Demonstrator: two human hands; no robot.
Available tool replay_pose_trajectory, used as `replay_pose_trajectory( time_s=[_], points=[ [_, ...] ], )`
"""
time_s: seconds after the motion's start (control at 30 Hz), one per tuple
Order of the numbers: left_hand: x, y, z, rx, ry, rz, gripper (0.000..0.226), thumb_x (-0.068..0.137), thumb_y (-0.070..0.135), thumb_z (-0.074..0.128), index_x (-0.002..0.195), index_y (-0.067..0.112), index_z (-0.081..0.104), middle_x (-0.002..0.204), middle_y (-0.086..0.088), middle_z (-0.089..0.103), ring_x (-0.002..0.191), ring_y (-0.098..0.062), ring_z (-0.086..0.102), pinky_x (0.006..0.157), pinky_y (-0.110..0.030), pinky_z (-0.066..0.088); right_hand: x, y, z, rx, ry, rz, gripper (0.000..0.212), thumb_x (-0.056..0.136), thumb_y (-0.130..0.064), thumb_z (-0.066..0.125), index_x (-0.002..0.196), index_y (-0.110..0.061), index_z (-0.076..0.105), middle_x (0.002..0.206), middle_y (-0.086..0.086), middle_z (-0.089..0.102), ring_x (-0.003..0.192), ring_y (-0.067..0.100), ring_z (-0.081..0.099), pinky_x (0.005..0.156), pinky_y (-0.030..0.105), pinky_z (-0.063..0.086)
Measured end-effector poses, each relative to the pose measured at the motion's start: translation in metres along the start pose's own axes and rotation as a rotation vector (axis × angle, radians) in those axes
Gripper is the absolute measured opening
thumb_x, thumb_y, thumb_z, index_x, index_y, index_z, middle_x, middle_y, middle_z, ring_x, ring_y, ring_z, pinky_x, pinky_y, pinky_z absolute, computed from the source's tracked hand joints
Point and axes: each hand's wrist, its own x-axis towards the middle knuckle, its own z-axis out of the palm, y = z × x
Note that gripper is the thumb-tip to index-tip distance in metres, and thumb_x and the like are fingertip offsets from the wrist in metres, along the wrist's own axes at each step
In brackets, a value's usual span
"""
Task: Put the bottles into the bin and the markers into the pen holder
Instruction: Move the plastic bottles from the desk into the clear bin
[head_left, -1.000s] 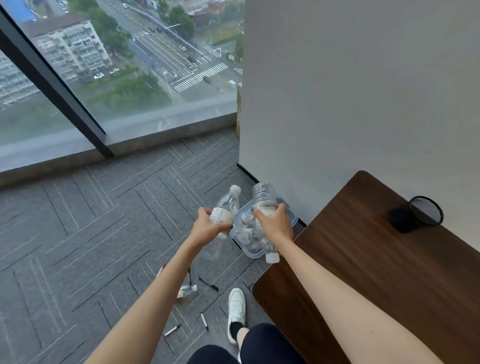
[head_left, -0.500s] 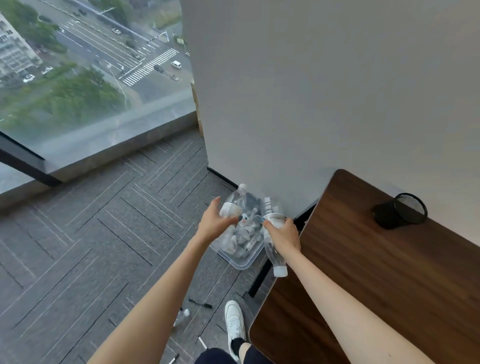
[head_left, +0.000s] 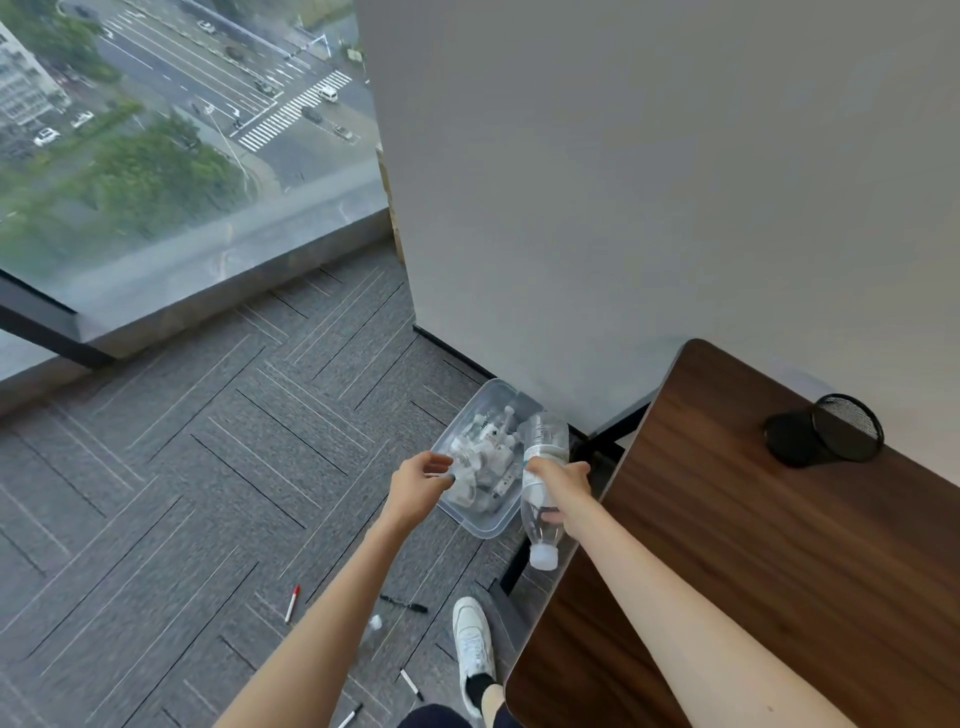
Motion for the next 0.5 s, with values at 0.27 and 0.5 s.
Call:
replay_pose_trajectory(
  time_s=[0.27, 0.5],
  points=[
    [0.004, -0.001, 0.002, 0.002, 0.017, 0.02, 0.022, 0.087, 0.004, 0.059, 0.106, 0.011, 0.068, 0.103, -0.005, 0.07, 0.098, -0.018, 0.065, 0.085, -0.03, 0.051, 0.009, -0.052, -0.003, 0.035, -0.024, -0.117, 0.08, 0.083, -0.037, 0.07, 0.143, -0.005, 0.029, 0.133, 0.015, 0.05, 0.116, 0.031, 0.055, 0.088, 0.037, 0.048],
    [-0.004, -0.004, 0.01, 0.007, 0.021, 0.018, 0.021, 0.088, 0.002, 0.057, 0.101, 0.015, 0.068, 0.101, -0.005, 0.07, 0.094, -0.016, 0.065, 0.088, -0.032, 0.052, -0.002, -0.043, -0.002, -0.221, 0.018, -0.346, 0.047, 0.087, -0.025, 0.059, 0.129, -0.009, 0.047, 0.13, 0.006, 0.052, 0.105, 0.018, 0.052, 0.084, 0.032, 0.044]
  ],
)
